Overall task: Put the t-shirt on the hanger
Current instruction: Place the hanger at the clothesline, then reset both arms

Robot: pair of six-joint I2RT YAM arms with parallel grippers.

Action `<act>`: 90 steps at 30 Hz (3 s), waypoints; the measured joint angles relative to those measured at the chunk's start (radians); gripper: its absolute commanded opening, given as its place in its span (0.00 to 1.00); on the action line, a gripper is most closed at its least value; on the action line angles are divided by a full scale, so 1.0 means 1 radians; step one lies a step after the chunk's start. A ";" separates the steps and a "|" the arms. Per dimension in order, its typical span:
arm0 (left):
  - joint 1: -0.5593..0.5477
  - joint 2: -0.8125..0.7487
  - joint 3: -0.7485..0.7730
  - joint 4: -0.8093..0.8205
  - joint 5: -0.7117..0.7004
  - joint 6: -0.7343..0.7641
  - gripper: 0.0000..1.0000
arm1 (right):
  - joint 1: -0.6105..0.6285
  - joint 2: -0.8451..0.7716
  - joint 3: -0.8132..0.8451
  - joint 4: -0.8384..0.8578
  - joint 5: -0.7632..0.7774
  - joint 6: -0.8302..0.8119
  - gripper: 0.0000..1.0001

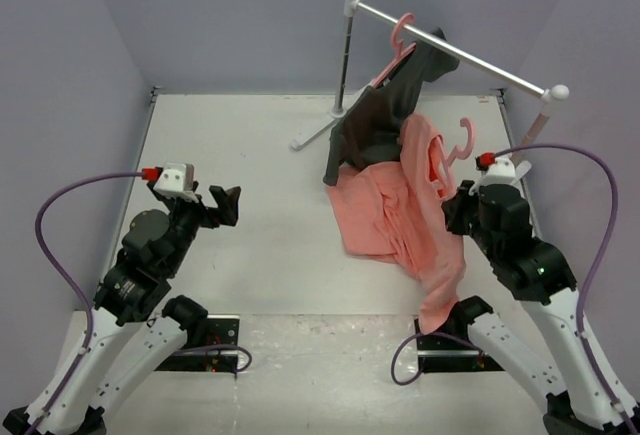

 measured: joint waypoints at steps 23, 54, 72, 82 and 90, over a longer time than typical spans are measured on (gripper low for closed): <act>0.024 -0.063 -0.139 0.000 0.085 -0.003 1.00 | -0.260 0.578 0.399 0.223 0.081 0.060 0.00; 0.396 0.097 -0.108 -0.040 -0.029 -0.117 1.00 | -0.204 -0.186 0.061 0.301 -0.062 -0.088 0.99; 0.351 -0.006 -0.094 -0.059 0.020 -0.090 1.00 | -0.123 -0.521 -0.208 0.142 -0.038 -0.114 0.99; 0.348 -0.018 -0.112 -0.059 0.005 -0.091 1.00 | -0.123 -0.537 -0.229 0.143 -0.011 -0.113 0.99; 0.343 -0.024 -0.128 -0.056 0.013 -0.090 1.00 | -0.123 -0.537 -0.248 0.143 0.020 -0.111 0.99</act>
